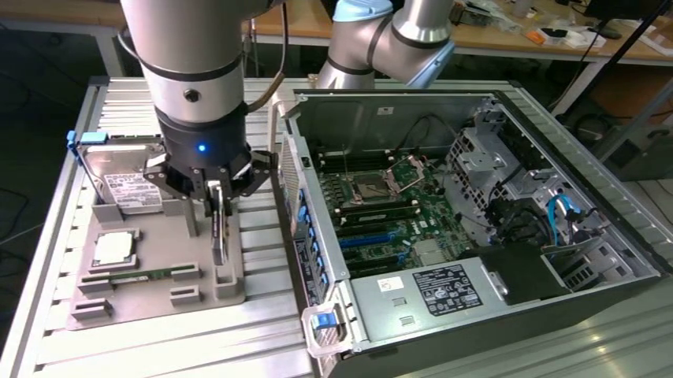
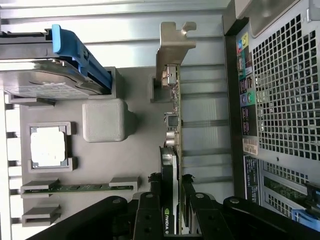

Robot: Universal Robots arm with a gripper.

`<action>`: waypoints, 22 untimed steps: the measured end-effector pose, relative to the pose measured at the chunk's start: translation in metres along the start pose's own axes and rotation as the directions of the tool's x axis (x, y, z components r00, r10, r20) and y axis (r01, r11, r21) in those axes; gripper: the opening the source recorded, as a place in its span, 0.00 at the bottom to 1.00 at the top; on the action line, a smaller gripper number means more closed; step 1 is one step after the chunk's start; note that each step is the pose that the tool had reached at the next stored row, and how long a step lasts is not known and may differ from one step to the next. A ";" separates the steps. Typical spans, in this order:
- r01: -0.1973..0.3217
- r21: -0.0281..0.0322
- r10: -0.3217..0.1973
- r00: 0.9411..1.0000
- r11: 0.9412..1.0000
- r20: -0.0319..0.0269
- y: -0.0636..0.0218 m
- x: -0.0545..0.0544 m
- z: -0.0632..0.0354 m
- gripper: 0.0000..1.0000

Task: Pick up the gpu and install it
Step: 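Pick up the gpu and move the gpu toward the slot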

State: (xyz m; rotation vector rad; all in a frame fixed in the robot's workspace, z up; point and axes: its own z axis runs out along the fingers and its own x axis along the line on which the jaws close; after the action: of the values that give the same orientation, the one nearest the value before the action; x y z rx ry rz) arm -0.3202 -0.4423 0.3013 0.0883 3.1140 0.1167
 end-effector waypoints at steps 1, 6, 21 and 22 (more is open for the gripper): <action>0.000 0.000 0.000 1.000 1.000 0.000 0.0003 0.000 -0.0040 0.27; 0.000 0.000 0.000 1.000 1.000 0.000 0.0009 0.000 -0.0110 0.27; 0.000 0.000 0.000 1.000 1.000 0.000 0.0011 0.000 -0.0147 0.27; 0.000 0.000 0.000 1.000 1.000 0.000 0.0012 0.000 -0.0156 0.27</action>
State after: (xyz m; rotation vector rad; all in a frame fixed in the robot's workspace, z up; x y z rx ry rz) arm -0.3202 -0.4423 0.3170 0.0884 3.1140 0.1167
